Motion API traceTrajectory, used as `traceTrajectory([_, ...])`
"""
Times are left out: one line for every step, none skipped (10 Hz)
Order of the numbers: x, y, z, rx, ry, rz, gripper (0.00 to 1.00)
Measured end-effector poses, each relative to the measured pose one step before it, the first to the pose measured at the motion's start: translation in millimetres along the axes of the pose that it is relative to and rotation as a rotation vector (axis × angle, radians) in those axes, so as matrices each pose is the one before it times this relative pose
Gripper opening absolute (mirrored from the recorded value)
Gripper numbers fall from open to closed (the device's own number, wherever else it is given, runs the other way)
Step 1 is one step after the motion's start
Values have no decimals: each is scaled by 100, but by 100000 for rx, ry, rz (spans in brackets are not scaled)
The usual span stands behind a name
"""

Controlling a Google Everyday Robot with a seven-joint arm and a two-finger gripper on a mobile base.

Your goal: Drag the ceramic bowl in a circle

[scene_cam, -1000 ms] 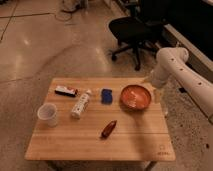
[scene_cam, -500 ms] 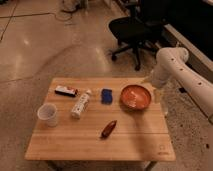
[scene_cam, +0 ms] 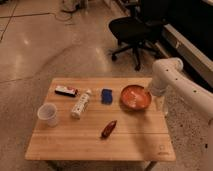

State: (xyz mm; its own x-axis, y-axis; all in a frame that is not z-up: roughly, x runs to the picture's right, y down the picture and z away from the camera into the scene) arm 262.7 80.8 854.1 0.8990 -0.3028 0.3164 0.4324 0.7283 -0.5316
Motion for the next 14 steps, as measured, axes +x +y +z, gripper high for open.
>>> traceTrajectory([-139,-77,999,247,-401,242,80])
traceTrajectory([-254,-143,839,188,-491,0,80])
traceTrajectory([-153,-350,597,688,-368,-50,80])
traceTrajectory([-131,-178,733,28,-480,-215,80])
traceTrajectory([123,32,803,-476,124,-132,76])
traceTrajectory([15,23,843,-775,8,-206,68])
traceTrajectory([83,-26,608,-630,199,-60,57])
traceTrajectory([280,192,443,-633,315,370,46])
traceTrajectory([227,191,278,-369,50,529,37])
traceTrajectory([167,73,158,-83,-36,668,24])
traceTrajectory([60,94,11,-316,-208,720,14])
traceTrajectory([555,182,-254,-134,879,1130,5])
traceTrajectory([707,60,-470,253,1261,1353,1])
traceTrajectory([1153,74,-745,536,2031,2157,0])
